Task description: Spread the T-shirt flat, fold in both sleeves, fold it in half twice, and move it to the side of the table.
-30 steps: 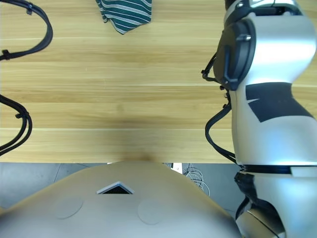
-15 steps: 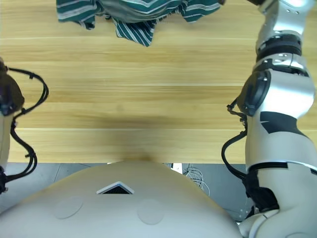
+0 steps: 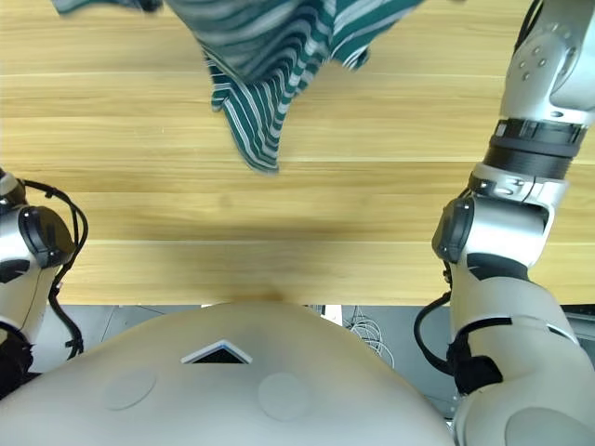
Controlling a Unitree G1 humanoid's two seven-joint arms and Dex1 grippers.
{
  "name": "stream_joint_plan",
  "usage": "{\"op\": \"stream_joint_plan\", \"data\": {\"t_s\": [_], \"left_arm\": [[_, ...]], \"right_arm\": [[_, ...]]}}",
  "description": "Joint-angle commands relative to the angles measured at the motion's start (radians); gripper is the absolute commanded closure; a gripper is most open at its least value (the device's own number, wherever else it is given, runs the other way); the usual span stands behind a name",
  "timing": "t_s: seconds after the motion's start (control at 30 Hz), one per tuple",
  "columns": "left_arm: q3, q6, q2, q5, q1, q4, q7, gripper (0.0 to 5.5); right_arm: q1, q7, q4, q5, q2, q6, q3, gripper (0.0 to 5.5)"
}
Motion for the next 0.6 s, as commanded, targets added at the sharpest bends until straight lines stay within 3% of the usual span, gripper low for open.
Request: {"op": "stream_joint_plan", "data": {"t_s": [0.03, 0.17, 0.4, 0.47, 0.6], "left_arm": [[0.081, 0.101, -0.017, -0.138, -0.032, -0.255, 0.287, 5.46], [-0.014, 0.168, -0.011, -0.078, -0.058, -0.254, 0.427, 5.46], [-0.104, 0.250, 0.005, -0.043, -0.011, -0.270, 0.497, 5.46], [-0.143, 0.246, 0.010, 0.005, -0.085, -0.131, 0.484, 5.46], [-0.240, 0.099, -0.012, 0.188, -0.419, 0.543, 0.414, 5.46]], "right_arm": [[-0.064, -0.187, -0.148, 0.049, -0.001, 0.066, -0.062, 5.50], [-0.034, -0.267, -0.163, -0.013, -0.007, 0.091, -0.027, 5.50], [0.035, -0.308, -0.239, -0.011, -0.027, 0.145, -0.017, 5.50], [-0.012, -0.351, -0.164, -0.060, -0.022, 0.165, 0.004, 5.50], [-0.306, -0.463, 0.424, -0.268, 0.058, 0.139, 0.121, 5.50]]}}
